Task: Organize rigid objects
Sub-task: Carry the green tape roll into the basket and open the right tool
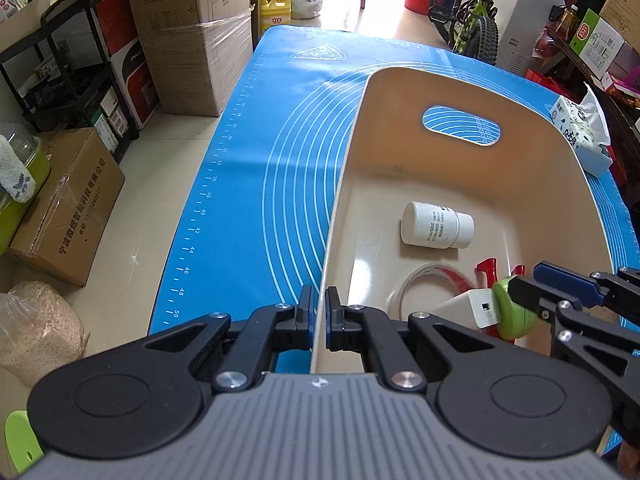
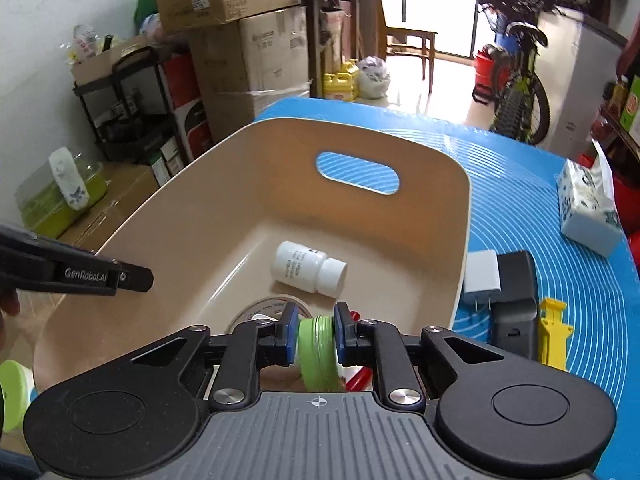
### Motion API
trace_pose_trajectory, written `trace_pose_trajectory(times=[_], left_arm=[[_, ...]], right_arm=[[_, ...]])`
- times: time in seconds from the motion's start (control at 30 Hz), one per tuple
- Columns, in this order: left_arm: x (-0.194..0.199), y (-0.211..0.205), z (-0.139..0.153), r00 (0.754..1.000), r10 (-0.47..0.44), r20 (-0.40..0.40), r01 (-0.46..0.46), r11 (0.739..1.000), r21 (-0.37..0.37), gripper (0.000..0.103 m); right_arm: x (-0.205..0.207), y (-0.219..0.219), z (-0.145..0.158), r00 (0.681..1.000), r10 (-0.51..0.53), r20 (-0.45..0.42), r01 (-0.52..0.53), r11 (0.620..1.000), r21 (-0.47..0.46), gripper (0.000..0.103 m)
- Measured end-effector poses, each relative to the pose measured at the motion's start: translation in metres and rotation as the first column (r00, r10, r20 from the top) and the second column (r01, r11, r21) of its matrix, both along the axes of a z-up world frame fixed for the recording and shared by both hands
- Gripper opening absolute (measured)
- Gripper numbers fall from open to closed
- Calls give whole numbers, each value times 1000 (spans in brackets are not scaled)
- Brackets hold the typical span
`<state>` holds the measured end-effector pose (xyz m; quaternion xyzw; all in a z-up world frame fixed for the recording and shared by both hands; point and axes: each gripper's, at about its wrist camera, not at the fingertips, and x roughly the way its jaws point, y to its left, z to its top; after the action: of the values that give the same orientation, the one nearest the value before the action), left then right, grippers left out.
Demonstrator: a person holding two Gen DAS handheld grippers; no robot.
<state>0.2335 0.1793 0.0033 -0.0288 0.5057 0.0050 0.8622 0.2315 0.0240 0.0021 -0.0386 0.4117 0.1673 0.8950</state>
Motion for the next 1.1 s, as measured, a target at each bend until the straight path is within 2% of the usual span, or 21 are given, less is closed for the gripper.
trace_pose_trajectory(times=[0.1,0.13,0.3,0.47,0.6,0.87,1.1], left_arm=[[0,0,0,1000,0,0,0,1000,-1,7],[0,0,0,1000,0,0,0,1000,-1,7],[0,0,0,1000,0,0,0,1000,-1,7],[0,0,0,1000,0,0,0,1000,-1,7],[0,0,0,1000,1,0,-1,1000,-1,7],[0,0,0,1000,0,0,0,1000,0,7],[0,0,0,1000,1,0,-1,1000,0,7]], right_arm=[[-3,-6,6,1000,-5,29,4,1000,15,55],[-4,-10,9,999,-12,42,11,1000,25,57],[-4,-41,30,990,-73,124,68,997,40,57],[4,-77,39,975,-144,170,151,988,-30,57],[11,-102,31,969,-176,175,194,977,-89,57],[20,-146,-19,959,-263,101,279,940,-196,57],[26,-175,-45,947,-321,8,318,933,-171,57]])
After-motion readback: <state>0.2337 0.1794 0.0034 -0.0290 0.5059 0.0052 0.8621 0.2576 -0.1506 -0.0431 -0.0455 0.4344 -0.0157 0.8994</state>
